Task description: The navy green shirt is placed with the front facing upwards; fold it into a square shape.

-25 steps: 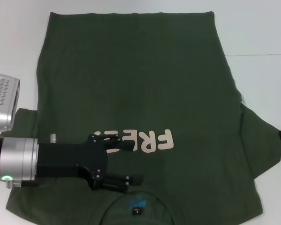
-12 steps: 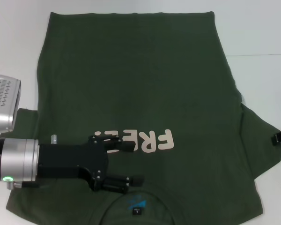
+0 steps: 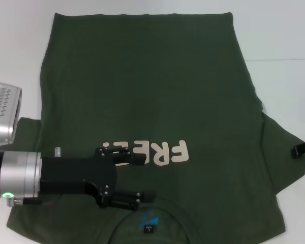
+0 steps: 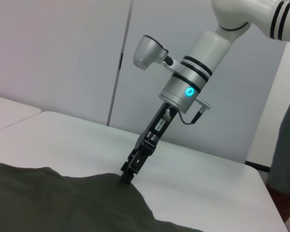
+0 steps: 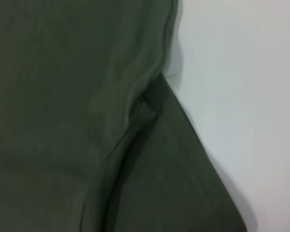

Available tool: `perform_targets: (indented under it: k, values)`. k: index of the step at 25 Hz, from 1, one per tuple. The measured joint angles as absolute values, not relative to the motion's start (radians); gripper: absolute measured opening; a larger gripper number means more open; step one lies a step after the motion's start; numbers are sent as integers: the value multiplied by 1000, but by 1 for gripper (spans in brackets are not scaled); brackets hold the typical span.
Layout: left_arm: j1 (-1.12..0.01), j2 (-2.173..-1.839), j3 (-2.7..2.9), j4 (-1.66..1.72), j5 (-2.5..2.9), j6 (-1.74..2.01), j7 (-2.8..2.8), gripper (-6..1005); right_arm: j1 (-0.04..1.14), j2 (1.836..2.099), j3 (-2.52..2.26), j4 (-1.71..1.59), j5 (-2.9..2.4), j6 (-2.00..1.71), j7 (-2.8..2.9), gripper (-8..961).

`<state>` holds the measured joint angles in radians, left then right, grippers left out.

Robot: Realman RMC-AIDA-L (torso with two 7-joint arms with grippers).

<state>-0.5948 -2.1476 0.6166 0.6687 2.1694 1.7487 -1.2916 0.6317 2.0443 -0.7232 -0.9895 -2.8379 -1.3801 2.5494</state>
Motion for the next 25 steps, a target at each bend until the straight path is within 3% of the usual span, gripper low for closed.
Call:
perform_targets:
  k: [6,12,25]
  values:
    - [-595,-2148,617,669,2169,1749,-1292,903,638,2042,-723,-965,-2839,-1366,2558,850]
    - [-594,-2148,617,669,2169,1749,-1292,902,643,2037,-726,-947,-2839,-1364,2558,728]
    - [-596,-2148,617,669,2170,1749,-1292,902,655,2034,-730,-936,-2842,-1365,2559,602]
